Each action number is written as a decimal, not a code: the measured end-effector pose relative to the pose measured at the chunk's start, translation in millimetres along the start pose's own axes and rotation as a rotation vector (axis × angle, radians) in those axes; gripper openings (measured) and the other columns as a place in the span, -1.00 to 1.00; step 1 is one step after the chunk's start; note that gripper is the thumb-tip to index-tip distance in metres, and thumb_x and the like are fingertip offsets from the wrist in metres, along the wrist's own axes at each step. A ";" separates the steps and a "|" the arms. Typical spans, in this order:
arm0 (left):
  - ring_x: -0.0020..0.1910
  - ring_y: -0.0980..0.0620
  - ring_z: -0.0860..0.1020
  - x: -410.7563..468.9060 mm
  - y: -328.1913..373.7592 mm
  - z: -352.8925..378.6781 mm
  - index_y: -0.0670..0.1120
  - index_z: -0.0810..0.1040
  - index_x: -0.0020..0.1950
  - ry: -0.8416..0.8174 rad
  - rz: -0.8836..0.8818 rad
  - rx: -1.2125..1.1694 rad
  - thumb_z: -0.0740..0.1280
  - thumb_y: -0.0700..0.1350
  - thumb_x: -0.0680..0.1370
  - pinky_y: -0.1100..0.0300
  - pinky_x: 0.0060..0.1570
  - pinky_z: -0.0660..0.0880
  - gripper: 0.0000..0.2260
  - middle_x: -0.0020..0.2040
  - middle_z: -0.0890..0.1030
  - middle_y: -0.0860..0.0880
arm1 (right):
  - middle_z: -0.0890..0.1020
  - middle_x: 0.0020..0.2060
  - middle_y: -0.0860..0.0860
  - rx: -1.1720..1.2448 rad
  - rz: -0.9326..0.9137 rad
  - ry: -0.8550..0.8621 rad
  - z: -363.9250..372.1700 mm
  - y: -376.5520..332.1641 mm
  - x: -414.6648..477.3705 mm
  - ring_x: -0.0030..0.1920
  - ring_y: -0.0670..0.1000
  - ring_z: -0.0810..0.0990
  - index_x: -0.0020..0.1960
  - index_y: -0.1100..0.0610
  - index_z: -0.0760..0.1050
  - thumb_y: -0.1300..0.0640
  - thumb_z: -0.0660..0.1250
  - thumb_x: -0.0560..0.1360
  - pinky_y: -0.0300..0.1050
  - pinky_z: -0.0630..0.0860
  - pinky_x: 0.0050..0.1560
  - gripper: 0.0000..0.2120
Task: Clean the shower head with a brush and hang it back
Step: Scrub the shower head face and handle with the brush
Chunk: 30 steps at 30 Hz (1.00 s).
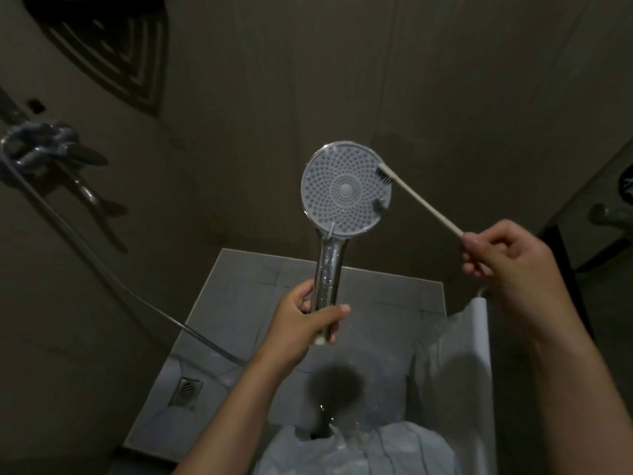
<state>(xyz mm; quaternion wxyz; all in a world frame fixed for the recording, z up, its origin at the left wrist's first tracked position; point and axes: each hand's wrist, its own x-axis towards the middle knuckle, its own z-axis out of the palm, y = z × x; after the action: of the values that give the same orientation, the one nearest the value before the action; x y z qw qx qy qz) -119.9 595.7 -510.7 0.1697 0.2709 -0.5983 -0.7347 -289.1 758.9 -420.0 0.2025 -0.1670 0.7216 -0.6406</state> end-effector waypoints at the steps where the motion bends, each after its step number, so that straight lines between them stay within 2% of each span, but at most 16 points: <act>1: -0.52 0.05 0.46 -1.6 -2.3 -2.0 -0.15 0.46 -0.14 -0.004 -0.006 0.005 0.40 -0.40 0.41 0.23 -0.53 0.46 -0.80 -0.41 0.51 -0.06 | 0.54 -0.34 0.06 -0.025 -0.015 -0.048 1.7 2.1 -0.2 -0.42 -0.14 0.53 -0.06 0.19 0.48 0.24 0.28 0.52 -0.40 0.50 -0.39 -0.98; 4: -0.50 0.04 0.48 -2.6 -7.9 -11.5 -0.14 0.49 -0.13 -0.001 -0.027 0.055 0.41 -0.40 0.40 0.21 -0.52 0.46 -0.79 -0.42 0.52 -0.03 | 0.49 -0.34 0.08 -0.099 -0.071 -0.180 8.4 12.9 -2.2 -0.46 -0.15 0.46 0.06 0.16 0.47 0.32 0.18 0.57 -0.38 0.41 -0.46 -0.85; 6: -0.47 0.03 0.51 -0.6 -9.5 -18.2 -0.10 0.52 -0.07 -0.010 -0.045 0.104 0.42 -0.38 0.39 0.18 -0.48 0.47 -0.76 -0.41 0.55 0.00 | 0.46 -0.36 0.08 -0.179 -0.096 -0.213 12.0 19.2 -2.3 -0.45 -0.12 0.41 0.05 0.12 0.50 0.31 0.16 0.58 -0.36 0.35 -0.47 -0.81; 11: -0.47 0.05 0.53 0.9 -9.4 -20.2 -0.08 0.54 -0.12 -0.037 -0.077 0.144 0.41 -0.39 0.38 0.16 -0.45 0.48 -0.77 -0.41 0.56 -0.01 | 0.46 -0.38 0.03 -0.303 -0.141 -0.158 10.5 30.1 0.9 -0.40 -0.11 0.40 -0.02 0.08 0.52 0.20 0.22 0.56 -0.17 0.36 -0.35 -0.89; 16: -0.53 0.06 0.49 5.0 -6.0 -12.9 -0.19 0.53 -0.05 -0.020 -0.107 0.108 0.42 -0.43 0.35 0.22 -0.52 0.47 -0.75 -0.44 0.55 -0.02 | 0.49 -0.47 -0.07 -0.267 -0.168 -0.135 7.7 33.8 8.9 -0.43 -0.18 0.41 -0.09 0.10 0.53 0.21 0.27 0.54 -0.36 0.34 -0.44 -0.92; 22: -0.55 0.03 0.46 10.9 -1.7 -7.0 -0.16 0.56 -0.13 -0.005 -0.052 0.068 0.47 -0.23 0.15 0.25 -0.55 0.46 -0.69 -0.42 0.55 -0.09 | 0.42 -0.53 -0.09 -0.226 -0.147 -0.124 4.2 29.8 14.4 -0.46 -0.18 0.35 -0.11 0.15 0.53 0.21 0.25 0.55 -0.24 0.30 -0.40 -0.89; 26: -0.52 0.00 0.48 14.6 0.5 -7.0 -0.18 0.55 -0.10 -0.045 -0.021 0.086 0.45 -0.28 0.21 0.22 -0.52 0.49 -0.71 -0.44 0.55 -0.10 | 0.43 -0.52 -0.09 -0.237 -0.187 -0.114 3.3 25.0 14.7 -0.47 -0.21 0.35 -0.14 0.15 0.54 0.20 0.27 0.54 -0.40 0.28 -0.47 -0.89; 30: -0.55 0.00 0.46 16.3 1.0 -5.9 -0.23 0.53 -0.09 -0.041 -0.015 0.077 0.48 -0.17 0.13 0.23 -0.54 0.46 -0.61 -0.44 0.55 -0.10 | 0.49 -0.45 -0.05 -0.253 -0.206 -0.114 2.0 21.7 13.0 -0.45 -0.21 0.40 -0.15 0.13 0.54 0.18 0.28 0.53 -0.41 0.33 -0.43 -0.89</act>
<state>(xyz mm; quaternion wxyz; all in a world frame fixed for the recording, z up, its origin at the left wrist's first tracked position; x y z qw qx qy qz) -129.4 581.5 -513.7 0.1413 0.2667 -0.6274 -0.7178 -298.8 753.3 -442.7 0.1537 -0.3000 0.7631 -0.5514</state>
